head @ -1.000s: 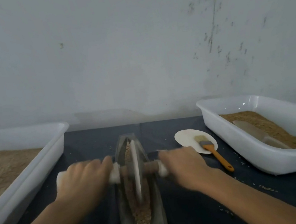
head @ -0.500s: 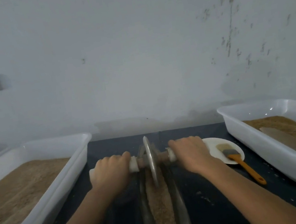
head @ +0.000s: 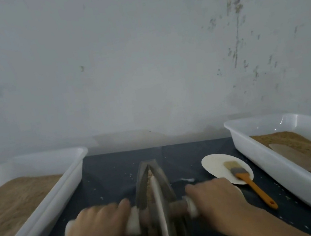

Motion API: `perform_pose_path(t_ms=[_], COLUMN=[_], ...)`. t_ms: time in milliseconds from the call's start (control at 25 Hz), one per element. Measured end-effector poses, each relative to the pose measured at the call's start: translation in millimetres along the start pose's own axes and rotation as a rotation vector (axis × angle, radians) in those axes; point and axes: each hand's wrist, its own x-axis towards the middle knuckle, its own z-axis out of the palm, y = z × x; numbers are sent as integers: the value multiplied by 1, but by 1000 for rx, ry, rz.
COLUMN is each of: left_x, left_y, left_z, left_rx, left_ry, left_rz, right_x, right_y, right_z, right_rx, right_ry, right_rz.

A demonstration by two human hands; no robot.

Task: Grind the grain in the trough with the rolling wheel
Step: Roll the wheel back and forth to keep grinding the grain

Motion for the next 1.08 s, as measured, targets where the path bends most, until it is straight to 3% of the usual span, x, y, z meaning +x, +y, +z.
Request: perform_pose_path(t_ms=[120, 280, 400, 520, 680, 840, 960, 1080], left_x=[55, 57, 9, -17, -26, 31, 74, 51], left_y=[2, -7, 1, 13, 8, 1, -3, -4], left_z=[-7, 2, 7, -1, -22, -11, -9, -5], left_rx=[85, -58, -206, -374, -117, 151, 147, 54], left_ry=[36, 20, 12, 158, -87, 45, 71, 81], left_rz=[-21, -168, -134, -109, -71, -26, -47, -40], right_x=[43, 60, 20, -27, -33, 34, 64, 33], right_y=[11, 9, -3, -8, -5, 13, 22, 14], right_z=[8, -3, -18, -17, -10, 5, 10, 7], right_rx=[-5, -121, -97, -79, -41, -46, -37, -38], right_ry=[85, 204, 125, 43, 88, 98, 131, 130], right_rz=[149, 51, -71, -96, -29, 74, 165, 81])
